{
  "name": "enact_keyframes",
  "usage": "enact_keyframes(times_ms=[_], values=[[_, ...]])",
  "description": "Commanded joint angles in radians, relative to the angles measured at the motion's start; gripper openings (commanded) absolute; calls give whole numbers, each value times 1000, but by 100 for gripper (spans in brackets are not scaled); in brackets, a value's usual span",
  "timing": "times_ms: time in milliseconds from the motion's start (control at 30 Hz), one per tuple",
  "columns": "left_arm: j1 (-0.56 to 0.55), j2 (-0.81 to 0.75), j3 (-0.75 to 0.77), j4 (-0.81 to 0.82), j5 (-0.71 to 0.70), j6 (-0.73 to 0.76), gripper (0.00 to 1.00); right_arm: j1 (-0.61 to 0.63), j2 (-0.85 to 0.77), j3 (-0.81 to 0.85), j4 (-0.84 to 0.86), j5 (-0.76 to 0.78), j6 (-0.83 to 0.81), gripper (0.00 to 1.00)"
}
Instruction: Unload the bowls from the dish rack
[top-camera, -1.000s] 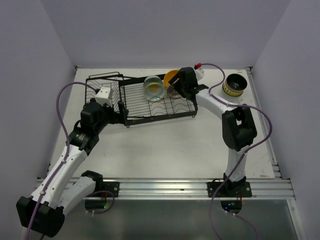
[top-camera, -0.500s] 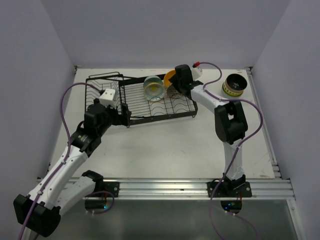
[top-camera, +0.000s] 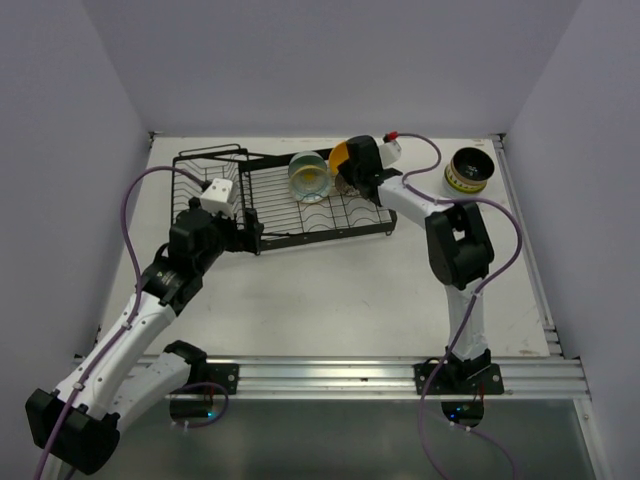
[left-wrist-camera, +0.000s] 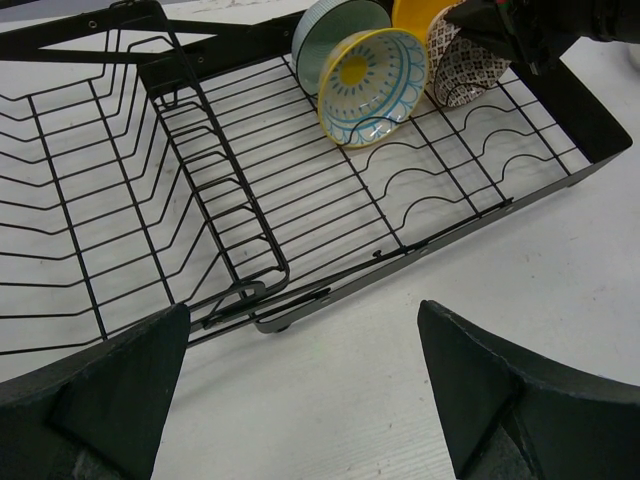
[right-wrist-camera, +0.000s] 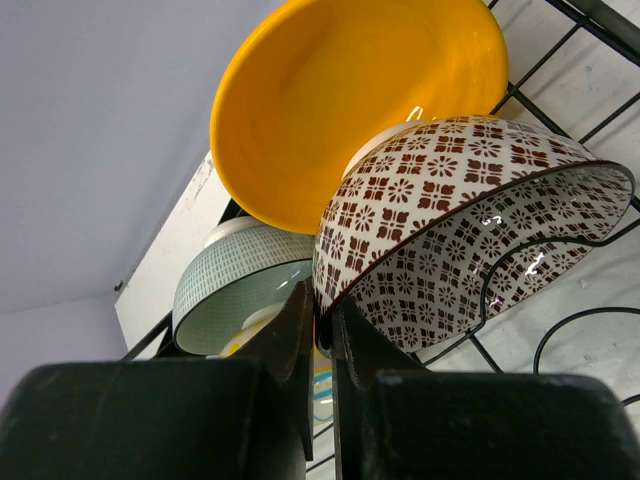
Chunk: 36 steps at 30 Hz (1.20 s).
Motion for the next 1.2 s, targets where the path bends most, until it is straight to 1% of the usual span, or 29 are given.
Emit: enact_keyframes(times_ms=[0,200,233,300,333,400,633,833,1033,1167], values=[[-9,-17,-2,18,-13,16,100,-18,-64,-68,-15,78,10,0],[-15,-19,-2,16,-17,16,100,-12,-94,-160,70,91,38,0],[-17,-19,-2,13,-17,15,100,-12,-105,-177,152,91,30,0],[-18,-19,-2,15,-17,15,100,-10,-122,-244,240,88,14,0],[-20,-22,-2,13,-19,16,100,-10,-134,-266,319,85,1,0],[-21,-22,-2,13,-19,16,100,-7,-140,-306,378,77,-17,0],[-23,-22,-2,13,-22,18,100,-2,-144,-361,576,34,-98,0],[-23,-23,-2,12,-23,18,100,-1,-148,-400,708,-1,-149,0],[-23,-25,-2,12,-22,18,100,-1,-162,-418,801,-27,-197,0],[-23,-22,-2,12,-23,18,100,-1,-167,-412,831,-35,-230,0]])
